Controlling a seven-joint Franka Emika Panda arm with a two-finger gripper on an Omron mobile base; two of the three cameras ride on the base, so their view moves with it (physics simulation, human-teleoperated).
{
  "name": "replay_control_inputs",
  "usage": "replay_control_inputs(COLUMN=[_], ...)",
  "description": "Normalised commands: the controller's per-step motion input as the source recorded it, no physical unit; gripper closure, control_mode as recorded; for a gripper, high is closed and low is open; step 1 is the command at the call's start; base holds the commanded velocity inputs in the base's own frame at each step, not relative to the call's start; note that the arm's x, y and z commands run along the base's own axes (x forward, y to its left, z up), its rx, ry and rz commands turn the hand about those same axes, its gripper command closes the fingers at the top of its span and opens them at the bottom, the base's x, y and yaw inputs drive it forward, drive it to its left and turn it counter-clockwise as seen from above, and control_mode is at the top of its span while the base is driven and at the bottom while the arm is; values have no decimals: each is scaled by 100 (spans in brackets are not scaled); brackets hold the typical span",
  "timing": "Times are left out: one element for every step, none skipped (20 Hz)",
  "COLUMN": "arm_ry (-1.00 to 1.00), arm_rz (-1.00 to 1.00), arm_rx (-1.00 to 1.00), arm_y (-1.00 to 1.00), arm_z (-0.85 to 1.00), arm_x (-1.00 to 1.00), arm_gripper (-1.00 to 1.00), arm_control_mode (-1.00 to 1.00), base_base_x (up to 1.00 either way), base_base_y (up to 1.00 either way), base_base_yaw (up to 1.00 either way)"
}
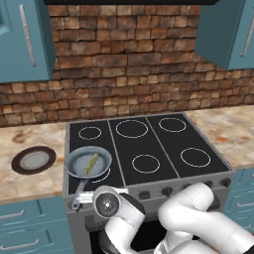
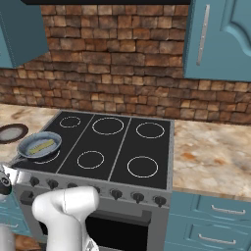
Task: Pick up the butter stick and place it in the pan. Then turn on the burner for the pan.
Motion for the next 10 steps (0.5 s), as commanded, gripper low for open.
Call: replay_control_inputs(arm_ry=[-22,-23,-23,-21,-23,-21,-21,-21,-21,-21], arm_rz=[11,11,11,10,7,6,6,5,4,3], arm_rx=[-12,-12,-11,-10,-7,-4,-5,-4,-5,-6], arm_y=[31,31,29,29,30,24,23,19,19,19], arm_z=[-36,-36,-36,-37,-39,-37,-36,-35,-36,-34], arm_x=[0,0,0,-4,0,-3,-4,-4,-7,-11], arm_gripper=[-100,-100,-100,-100,-100,-100,-100,-100,-100,-100], arm_control_mode=[-100,-100,-100,-100,-100,-100,-100,-100,-100,-100], base_base_x=[0,0,0,0,0,0,0,0,0,0], base_base_y=[0,0,0,0,0,0,0,0,0,0], base_base_yaw=[0,0,0,0,0,0,0,0,0,0])
